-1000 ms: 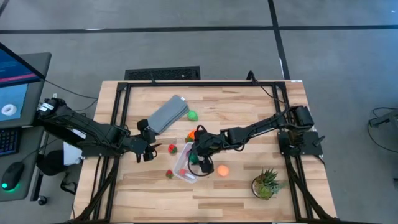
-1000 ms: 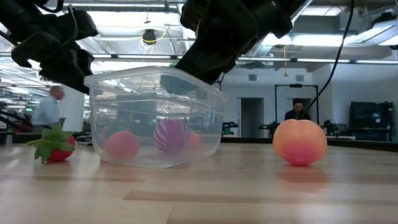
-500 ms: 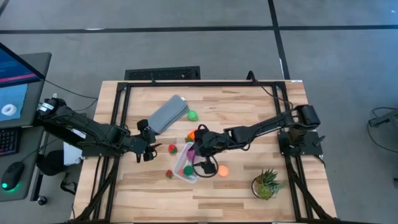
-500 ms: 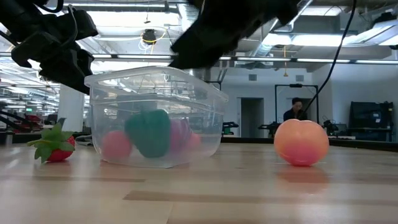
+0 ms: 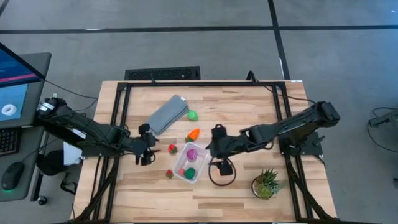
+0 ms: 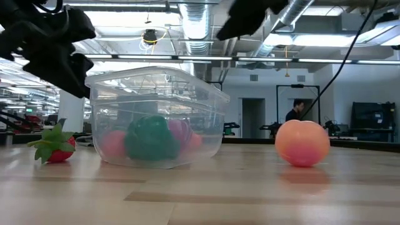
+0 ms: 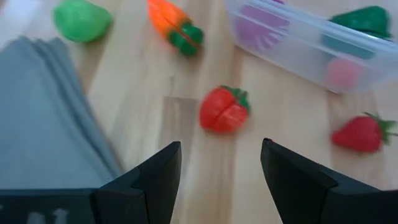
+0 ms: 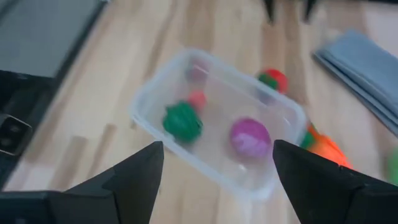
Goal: Pick and placing Produce into tupperware
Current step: Put the bottom red strawberry into the transparent bin
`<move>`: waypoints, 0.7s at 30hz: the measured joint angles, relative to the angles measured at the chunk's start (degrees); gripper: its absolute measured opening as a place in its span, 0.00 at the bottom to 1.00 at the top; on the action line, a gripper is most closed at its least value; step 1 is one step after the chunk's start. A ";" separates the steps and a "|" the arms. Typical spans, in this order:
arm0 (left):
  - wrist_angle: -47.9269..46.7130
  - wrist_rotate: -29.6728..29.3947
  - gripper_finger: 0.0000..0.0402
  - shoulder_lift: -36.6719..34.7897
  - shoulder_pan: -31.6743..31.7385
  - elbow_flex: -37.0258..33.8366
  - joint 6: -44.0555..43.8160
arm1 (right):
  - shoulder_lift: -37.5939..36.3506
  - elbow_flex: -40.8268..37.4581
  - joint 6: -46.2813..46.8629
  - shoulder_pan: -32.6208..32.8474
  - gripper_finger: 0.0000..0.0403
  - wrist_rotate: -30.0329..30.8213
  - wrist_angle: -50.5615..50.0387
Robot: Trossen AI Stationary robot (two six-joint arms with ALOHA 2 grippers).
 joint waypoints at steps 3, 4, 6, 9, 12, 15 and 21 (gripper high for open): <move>0.01 1.01 0.52 0.00 -1.56 0.00 -0.59 | -2.07 0.00 2.40 1.89 0.81 6.05 -5.78; 0.03 1.40 0.52 0.00 -2.24 0.00 -0.76 | -2.72 0.00 3.23 2.44 0.81 7.92 -7.33; 0.15 1.78 0.52 0.00 -3.65 0.00 -1.26 | -3.78 0.00 4.90 3.60 0.81 11.34 -10.22; 1.31 1.72 0.52 0.04 -5.91 0.00 -1.94 | -4.99 0.00 7.35 5.17 0.81 15.65 -14.08; 4.50 1.70 0.52 0.89 -8.34 0.00 -1.98 | -6.08 0.00 10.07 6.31 0.80 19.89 -18.28; 8.56 1.62 0.52 3.06 -10.70 0.00 -1.76 | -6.88 0.00 13.33 7.04 0.80 23.59 -22.39; 14.73 1.42 0.52 11.63 -13.39 0.00 -1.78 | -7.42 0.00 19.52 7.35 0.80 27.93 -29.24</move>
